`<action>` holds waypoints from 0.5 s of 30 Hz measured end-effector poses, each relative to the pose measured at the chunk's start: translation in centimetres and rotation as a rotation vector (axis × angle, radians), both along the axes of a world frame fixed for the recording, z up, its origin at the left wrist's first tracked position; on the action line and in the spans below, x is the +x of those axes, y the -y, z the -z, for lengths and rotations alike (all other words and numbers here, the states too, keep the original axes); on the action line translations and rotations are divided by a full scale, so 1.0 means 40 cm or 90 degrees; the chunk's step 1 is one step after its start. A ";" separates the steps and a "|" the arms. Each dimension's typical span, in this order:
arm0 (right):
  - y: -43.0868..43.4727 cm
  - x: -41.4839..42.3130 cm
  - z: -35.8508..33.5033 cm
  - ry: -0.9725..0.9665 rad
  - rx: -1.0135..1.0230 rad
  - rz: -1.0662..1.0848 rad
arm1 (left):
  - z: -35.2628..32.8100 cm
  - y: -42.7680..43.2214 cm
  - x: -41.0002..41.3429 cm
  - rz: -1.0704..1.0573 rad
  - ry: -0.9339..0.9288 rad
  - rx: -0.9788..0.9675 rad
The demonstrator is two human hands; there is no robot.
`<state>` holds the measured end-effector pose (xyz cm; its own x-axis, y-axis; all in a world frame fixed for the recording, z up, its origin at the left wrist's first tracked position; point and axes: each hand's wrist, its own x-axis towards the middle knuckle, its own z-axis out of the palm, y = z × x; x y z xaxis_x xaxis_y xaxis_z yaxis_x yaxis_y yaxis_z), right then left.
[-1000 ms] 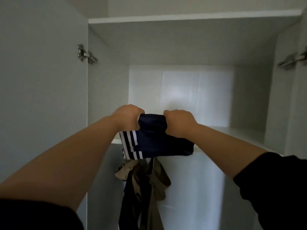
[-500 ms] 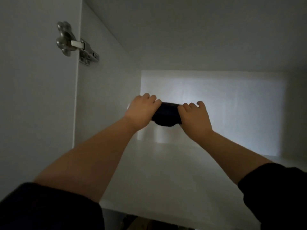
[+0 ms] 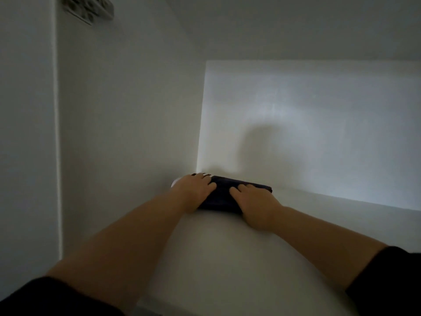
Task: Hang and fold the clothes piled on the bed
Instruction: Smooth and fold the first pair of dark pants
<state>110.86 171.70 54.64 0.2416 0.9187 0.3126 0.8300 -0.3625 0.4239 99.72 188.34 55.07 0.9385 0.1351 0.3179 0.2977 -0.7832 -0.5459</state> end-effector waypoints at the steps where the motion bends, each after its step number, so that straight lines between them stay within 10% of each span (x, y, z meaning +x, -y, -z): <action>1: -0.016 0.013 0.004 -0.013 0.004 0.011 | 0.011 -0.012 0.005 -0.012 0.008 -0.002; 15: -0.207 0.127 0.040 -0.149 0.070 0.140 | 0.082 -0.112 0.020 -0.091 0.134 -0.280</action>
